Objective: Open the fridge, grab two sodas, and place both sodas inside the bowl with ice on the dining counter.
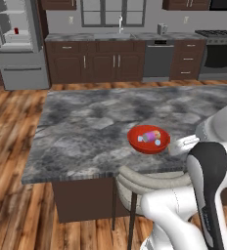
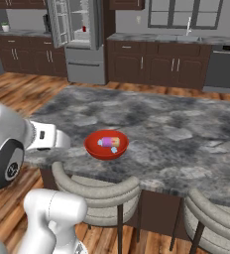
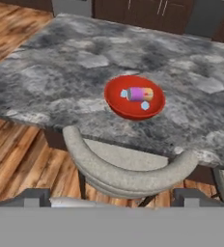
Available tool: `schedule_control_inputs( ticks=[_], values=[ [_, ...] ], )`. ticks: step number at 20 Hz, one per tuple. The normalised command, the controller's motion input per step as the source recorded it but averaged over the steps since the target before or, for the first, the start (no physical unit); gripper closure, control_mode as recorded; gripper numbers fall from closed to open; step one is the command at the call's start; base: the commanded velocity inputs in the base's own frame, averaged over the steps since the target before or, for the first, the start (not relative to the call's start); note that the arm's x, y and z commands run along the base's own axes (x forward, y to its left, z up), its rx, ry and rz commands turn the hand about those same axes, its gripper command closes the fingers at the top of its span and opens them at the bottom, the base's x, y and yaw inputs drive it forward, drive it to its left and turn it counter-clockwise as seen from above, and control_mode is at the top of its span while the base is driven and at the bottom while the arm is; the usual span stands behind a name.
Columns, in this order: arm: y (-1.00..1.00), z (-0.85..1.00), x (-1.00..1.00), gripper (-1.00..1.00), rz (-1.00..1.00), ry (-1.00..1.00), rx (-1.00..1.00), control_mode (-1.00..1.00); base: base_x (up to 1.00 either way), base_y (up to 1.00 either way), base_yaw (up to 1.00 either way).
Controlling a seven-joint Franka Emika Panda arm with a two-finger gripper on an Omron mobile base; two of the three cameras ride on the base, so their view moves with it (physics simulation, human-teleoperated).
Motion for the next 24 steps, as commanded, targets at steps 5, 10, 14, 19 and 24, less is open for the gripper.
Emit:
schedule_control_inputs(
  ticks=[5, 10, 14, 19, 24],
  values=[
    [0.0, 0.0, 0.0, -1.0, 0.0, 0.0, 0.0, 1.0, -0.54, 0.88, 0.04],
    [0.0, 0.0, 0.0, -1.0, 0.0, 0.0, 0.0, 1.0, -0.23, 1.0, 0.0],
    [0.0, 0.0, 0.0, -1.0, 0.0, 0.0, 0.0, 1.0, -0.02, 1.0, -0.02],
    [0.0, 0.0, 0.0, -1.0, 0.0, 0.0, 0.0, 1.0, 0.11, 1.0, -0.05],
    [0.0, 0.0, 0.0, -1.0, 0.0, 0.0, 0.0, 1.0, 0.39, 1.0, -0.08]
  ],
)
